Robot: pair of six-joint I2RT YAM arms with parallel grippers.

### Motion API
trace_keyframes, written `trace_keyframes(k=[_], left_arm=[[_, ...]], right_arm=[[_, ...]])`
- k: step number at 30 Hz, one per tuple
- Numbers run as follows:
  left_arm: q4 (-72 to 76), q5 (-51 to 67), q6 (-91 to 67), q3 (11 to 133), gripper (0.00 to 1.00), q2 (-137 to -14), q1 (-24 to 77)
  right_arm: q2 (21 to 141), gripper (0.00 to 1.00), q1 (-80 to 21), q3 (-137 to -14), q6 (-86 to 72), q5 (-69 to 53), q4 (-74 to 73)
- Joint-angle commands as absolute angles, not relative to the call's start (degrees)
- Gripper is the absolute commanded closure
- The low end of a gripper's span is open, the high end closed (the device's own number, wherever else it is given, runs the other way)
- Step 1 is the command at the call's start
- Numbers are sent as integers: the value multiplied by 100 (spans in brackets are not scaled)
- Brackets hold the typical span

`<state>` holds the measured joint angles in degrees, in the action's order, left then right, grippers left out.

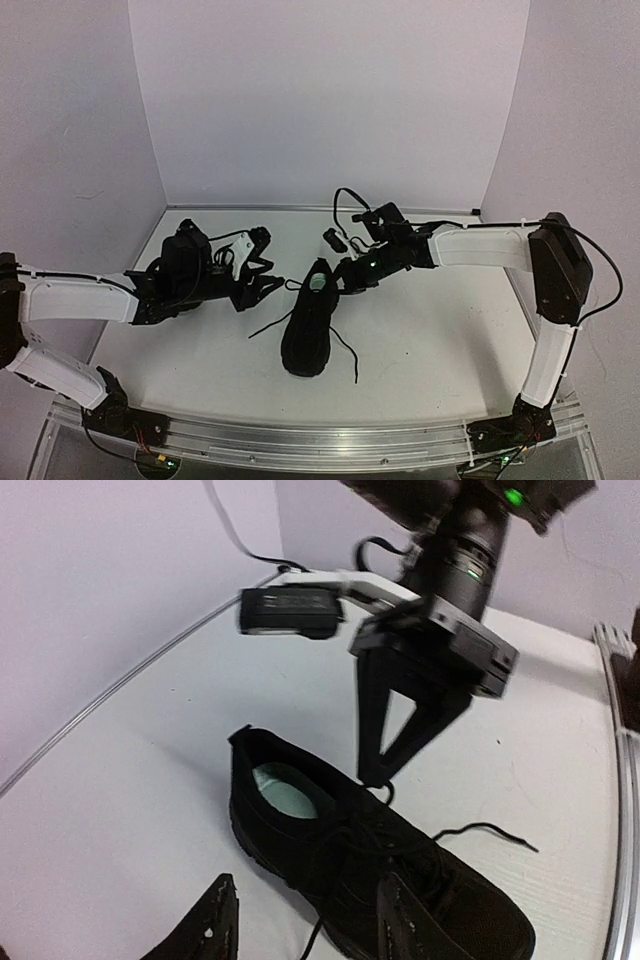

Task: Tie the shoes

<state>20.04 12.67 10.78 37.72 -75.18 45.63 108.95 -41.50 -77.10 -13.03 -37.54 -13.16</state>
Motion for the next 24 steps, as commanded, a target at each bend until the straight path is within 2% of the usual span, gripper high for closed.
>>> trace_keyframes(k=[1,10,24], left_arm=[[598,1096,3530,4188,56,-7586,5070],[-763,681,5036,5450,67,-8562,5382],[-785,442,5332,6067,73,-9338,5440]], right_arm=[[10704,100,-4131,-7698,-1389,-3801,-1137],[10790,100,-4122,-7722,-1459,-3896,-1095],[10867,100,-4096,-7777,-1485,-3998,-1067]])
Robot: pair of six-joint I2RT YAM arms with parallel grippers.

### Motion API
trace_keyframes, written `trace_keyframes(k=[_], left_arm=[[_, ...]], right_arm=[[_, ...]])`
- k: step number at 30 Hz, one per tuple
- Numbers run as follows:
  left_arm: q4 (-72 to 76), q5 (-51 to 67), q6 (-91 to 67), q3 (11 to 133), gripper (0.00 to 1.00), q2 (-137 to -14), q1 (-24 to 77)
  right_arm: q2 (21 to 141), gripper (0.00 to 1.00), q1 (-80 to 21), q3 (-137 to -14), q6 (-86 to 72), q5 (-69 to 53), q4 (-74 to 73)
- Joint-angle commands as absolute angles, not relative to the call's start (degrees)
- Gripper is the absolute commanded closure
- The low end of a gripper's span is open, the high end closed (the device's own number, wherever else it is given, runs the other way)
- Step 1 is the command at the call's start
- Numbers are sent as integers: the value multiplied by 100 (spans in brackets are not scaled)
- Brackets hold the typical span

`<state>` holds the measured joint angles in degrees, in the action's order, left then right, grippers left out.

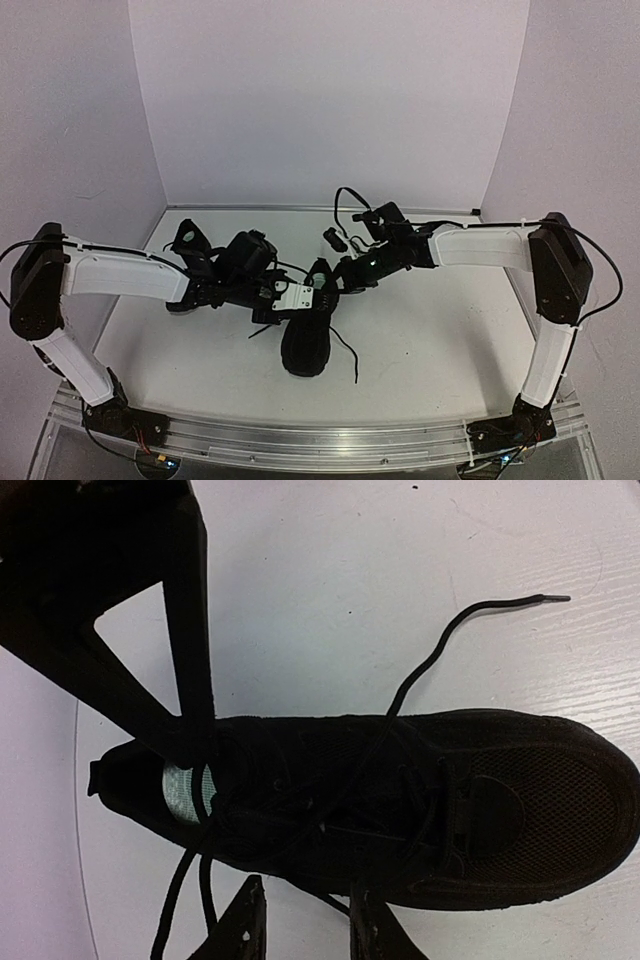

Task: Tie the shoes

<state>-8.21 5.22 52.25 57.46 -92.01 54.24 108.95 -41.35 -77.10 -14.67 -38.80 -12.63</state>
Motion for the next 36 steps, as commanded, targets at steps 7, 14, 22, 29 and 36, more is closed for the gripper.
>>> trace_keyframes(k=[7,14,22,29,36], left_arm=[[-582,356,5362,6170,74,-9530,5440],[-526,260,5379,6326,74,-9731,5440],[-505,277,5444,6375,70,-9744,5447],[-582,294,5561,6442,69,-9832,5451],[-570,232,5676,6516,70,-9918,5501]], right_arm=[[10872,100,-4088,-7762,-1493,-4010,-1041],[10892,100,-4082,-7761,-1503,-4043,-1020],[10923,100,-4083,-7759,-1512,-4079,-1005],[10942,100,-4083,-7770,-1515,-4102,-993],[10951,100,-4070,-7776,-1521,-4104,-993]])
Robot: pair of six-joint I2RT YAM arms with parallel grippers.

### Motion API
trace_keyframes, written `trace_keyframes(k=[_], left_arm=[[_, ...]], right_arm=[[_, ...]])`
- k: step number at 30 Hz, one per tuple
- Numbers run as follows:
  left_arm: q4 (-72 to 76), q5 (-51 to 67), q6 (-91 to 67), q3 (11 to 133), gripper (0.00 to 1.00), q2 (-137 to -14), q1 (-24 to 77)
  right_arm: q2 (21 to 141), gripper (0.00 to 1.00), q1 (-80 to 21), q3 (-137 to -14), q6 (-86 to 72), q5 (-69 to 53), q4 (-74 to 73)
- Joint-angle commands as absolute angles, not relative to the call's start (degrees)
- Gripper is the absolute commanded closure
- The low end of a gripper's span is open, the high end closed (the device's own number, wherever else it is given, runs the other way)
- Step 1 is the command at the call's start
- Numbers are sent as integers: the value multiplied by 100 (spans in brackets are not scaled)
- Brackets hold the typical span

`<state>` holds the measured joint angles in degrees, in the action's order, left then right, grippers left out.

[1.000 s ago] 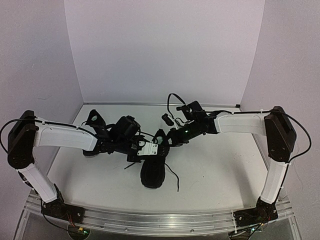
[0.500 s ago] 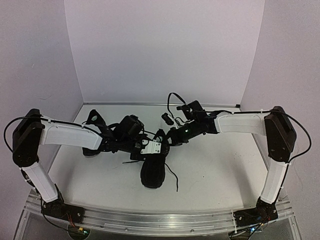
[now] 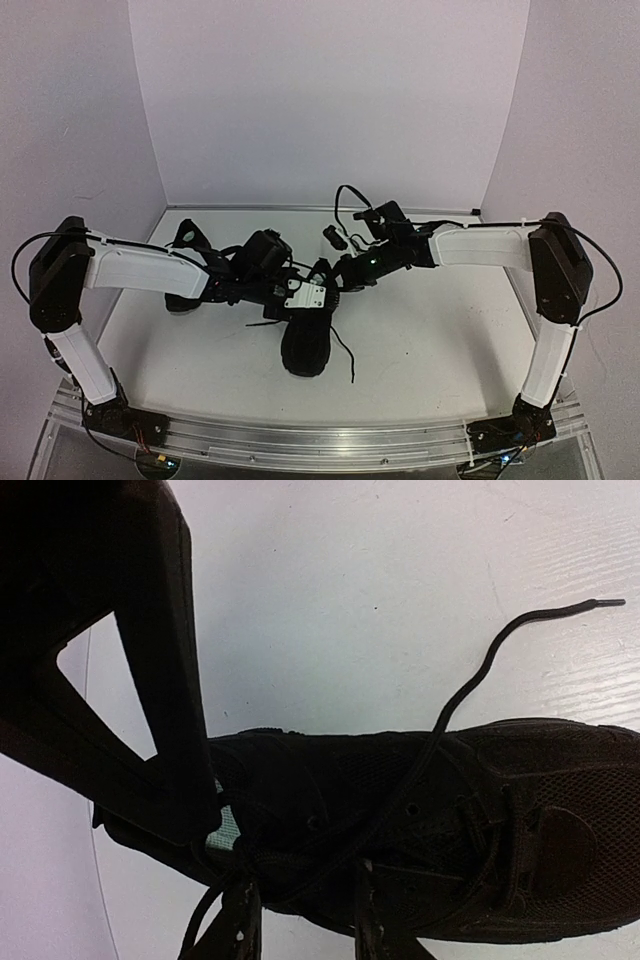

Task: Tie the shoes

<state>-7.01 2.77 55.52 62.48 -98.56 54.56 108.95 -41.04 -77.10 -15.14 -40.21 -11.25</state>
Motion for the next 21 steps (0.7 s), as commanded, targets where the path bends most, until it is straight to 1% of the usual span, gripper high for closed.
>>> trace_keyframes(k=[1,12,19,21], left_arm=[[-586,234,5696,6528,72,-9929,5502],[-621,54,5717,6585,99,-9953,5537],[-282,54,5461,6460,100,-9722,5537],[-240,-117,5429,6468,100,-9710,5537]], right_arm=[[10951,100,-4071,-7774,-1521,-4109,-993],[10923,100,-4061,-7747,-1526,-4116,-993],[10907,100,-4061,-7730,-1536,-4131,-990],[10900,100,-4061,-7724,-1538,-4138,-985]])
